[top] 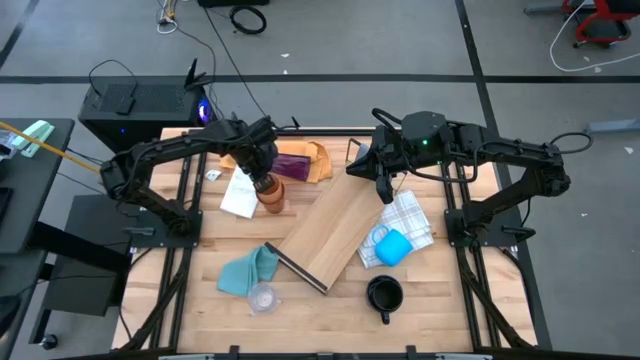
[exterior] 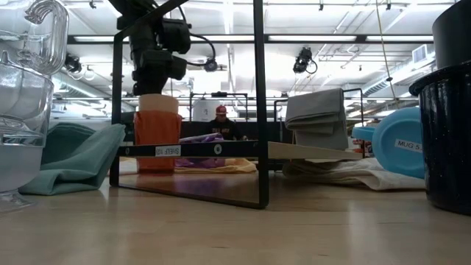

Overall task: Stack small to large cups/mugs on shelf
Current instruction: Put the orange cup on the shelf

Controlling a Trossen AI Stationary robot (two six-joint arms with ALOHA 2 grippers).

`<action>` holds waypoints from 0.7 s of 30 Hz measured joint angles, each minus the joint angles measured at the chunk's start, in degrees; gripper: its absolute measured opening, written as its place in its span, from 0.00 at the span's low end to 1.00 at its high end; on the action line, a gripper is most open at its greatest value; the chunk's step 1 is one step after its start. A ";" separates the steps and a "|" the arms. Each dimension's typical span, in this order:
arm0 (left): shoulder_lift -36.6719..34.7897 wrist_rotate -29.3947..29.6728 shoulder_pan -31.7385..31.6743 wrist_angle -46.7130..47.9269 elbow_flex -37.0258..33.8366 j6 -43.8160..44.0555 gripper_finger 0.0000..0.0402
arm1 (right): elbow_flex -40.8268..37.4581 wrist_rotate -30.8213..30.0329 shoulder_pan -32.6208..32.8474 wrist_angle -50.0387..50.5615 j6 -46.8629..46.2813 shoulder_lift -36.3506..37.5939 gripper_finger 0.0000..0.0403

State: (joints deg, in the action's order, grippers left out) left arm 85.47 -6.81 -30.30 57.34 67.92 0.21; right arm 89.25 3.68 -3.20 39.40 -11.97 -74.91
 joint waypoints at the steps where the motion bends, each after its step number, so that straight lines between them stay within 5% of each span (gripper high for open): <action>1: -0.16 -0.04 0.00 0.04 0.04 0.00 0.02 | 0.00 0.00 0.00 0.00 0.02 0.00 0.10; 21: -0.17 1.66 0.23 13.91 16.72 -2.41 0.02 | 0.00 -0.02 0.00 1.01 -0.04 0.00 0.10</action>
State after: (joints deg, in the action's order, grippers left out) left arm 85.30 -5.15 -30.07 71.25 84.65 -2.20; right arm 89.25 3.66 -3.20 40.40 -12.01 -74.91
